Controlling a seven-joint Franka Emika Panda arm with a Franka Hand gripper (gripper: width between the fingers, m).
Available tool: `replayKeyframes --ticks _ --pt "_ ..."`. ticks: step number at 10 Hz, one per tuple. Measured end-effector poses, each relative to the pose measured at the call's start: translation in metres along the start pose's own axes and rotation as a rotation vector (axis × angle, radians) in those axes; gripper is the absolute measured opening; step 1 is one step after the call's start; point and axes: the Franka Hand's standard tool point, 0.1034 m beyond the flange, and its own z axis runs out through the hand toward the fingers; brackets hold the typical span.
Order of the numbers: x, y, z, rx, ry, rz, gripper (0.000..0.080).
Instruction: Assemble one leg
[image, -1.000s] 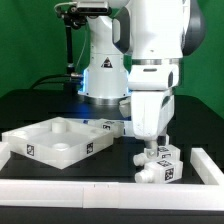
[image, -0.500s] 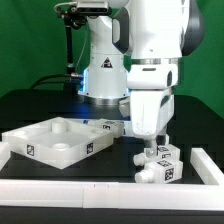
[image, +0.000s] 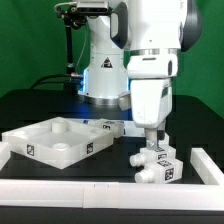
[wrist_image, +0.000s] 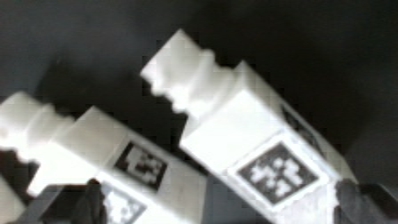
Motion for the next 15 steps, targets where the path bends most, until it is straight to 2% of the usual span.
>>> replayKeyframes --ticks 1,4,6,8,10,11,13,15 --pt "-0.005 0.004 -0.002 -0.013 0.003 -0.092 0.0649" --pt "-0.007 0.005 -0.001 -0.012 0.003 -0.076 0.0649" --pt "0.005 0.0 0.0 -0.015 -0.011 -0.235 0.0649" --pt "0.005 -0.006 0.006 0.001 -0.017 -0.251 0.0649" --pt "0.005 -0.006 0.006 0.0 -0.017 -0.25 0.0649" --pt "0.007 -0.009 0.007 0.003 -0.018 -0.21 0.0649" --pt "0.011 -0.025 0.014 0.01 -0.031 -0.167 0.0649" --pt "0.005 -0.03 0.021 0.02 -0.04 -0.164 0.0649"
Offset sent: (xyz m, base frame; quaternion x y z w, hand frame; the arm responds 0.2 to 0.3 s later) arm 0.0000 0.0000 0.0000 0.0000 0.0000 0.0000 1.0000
